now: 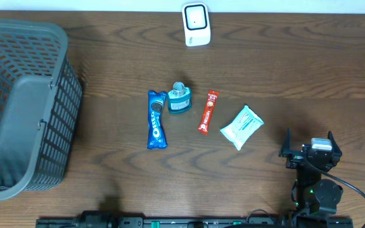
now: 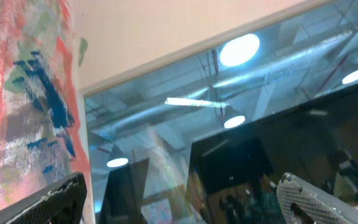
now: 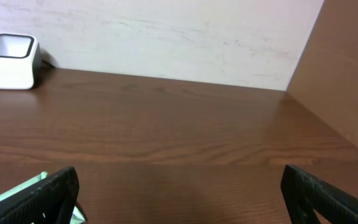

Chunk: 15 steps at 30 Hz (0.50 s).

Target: Scan the item barcode

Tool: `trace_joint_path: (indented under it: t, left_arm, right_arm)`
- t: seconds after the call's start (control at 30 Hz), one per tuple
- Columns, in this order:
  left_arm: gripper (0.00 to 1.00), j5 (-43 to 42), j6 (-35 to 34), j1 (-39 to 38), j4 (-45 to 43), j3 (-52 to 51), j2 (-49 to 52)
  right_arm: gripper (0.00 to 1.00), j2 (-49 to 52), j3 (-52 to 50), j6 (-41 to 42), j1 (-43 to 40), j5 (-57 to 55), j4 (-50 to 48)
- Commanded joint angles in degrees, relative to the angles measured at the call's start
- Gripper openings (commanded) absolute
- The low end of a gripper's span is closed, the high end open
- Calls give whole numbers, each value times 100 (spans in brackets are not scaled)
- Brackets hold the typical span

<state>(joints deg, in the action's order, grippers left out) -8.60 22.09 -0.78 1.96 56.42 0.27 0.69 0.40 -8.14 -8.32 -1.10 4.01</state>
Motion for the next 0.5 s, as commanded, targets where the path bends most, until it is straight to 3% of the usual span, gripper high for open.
trace_joint_path:
  t: [0.0,0.2,0.47]
  left_arm:
    - [98,72,-79,24,-372,-387,22]
    - [98,66,-9,50,-835,-844,22]
    - [98,-120,-15,44,-417,-970,22]
  right_arm:
    - [99,-31,-9,39,50,-28,13]
    - [99,-31,-9,39,50,-28,13]
    - [99,-31,-9,39,50,-28,13]
